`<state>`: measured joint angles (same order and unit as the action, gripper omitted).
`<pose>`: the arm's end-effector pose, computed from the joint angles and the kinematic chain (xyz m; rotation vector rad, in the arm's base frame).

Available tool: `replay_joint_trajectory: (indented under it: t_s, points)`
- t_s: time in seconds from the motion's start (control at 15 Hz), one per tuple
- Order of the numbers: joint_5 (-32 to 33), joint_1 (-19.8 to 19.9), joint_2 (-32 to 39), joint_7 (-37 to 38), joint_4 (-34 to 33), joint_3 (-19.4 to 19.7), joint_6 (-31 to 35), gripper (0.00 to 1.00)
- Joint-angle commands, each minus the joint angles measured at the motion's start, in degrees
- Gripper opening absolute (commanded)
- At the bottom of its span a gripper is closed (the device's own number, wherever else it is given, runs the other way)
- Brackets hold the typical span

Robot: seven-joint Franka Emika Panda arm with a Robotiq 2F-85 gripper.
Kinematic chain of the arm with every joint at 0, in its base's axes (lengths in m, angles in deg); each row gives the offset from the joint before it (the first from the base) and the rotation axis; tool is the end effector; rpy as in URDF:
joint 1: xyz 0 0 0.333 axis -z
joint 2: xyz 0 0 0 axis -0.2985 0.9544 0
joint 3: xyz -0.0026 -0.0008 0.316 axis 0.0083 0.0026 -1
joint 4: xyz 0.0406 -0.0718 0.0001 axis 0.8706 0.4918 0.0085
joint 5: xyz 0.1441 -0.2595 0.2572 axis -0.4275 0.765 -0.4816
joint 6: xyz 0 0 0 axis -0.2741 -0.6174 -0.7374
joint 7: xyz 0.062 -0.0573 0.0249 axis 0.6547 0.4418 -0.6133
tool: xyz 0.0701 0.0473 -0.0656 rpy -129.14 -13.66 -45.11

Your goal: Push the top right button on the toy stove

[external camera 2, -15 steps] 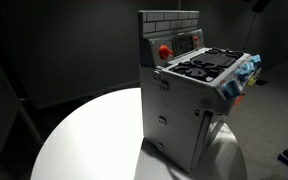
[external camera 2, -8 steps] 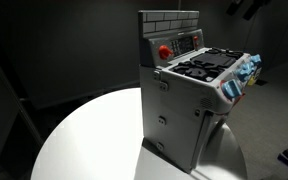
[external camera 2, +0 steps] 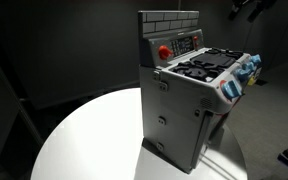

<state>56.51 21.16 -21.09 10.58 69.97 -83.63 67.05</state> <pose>0.4765 0.0208 0.5483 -3.0104 0.3239 -0.7148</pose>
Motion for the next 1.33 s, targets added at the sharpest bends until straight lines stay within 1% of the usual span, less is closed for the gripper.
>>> replay_joint_trajectory:
  t_s: [0.0,0.07,0.13,0.2,0.27,0.4,0.6,0.67,0.87,1.07,1.27]
  points:
    - [3.52,2.04,1.12,4.0,-0.95,0.5,1.07,1.0]
    - [3.84,2.35,1.22,4.64,-0.99,0.66,0.9,1.0]
    - [2.74,1.91,0.85,4.27,-1.05,1.2,-0.01,1.0]
    - [-0.94,0.06,-0.32,2.01,-1.06,2.36,-1.38,1.0]
    - [1.66,1.16,0.66,2.77,-0.11,1.64,0.54,1.0]
    - [0.31,0.51,0.31,2.67,-0.14,1.98,0.42,1.0]
    - [0.06,0.18,0.01,2.64,-0.14,2.02,0.37,1.0]
    - [2.84,1.98,0.41,6.55,0.28,0.66,3.65,1.0]
    - [5.32,3.12,2.66,10.18,-0.23,-0.05,7.58,1.0]
    - [6.88,3.72,5.88,13.57,-1.26,-0.69,10.68,1.0]
    - [7.18,3.32,9.53,15.73,-2.6,-0.9,12.46,1.0]
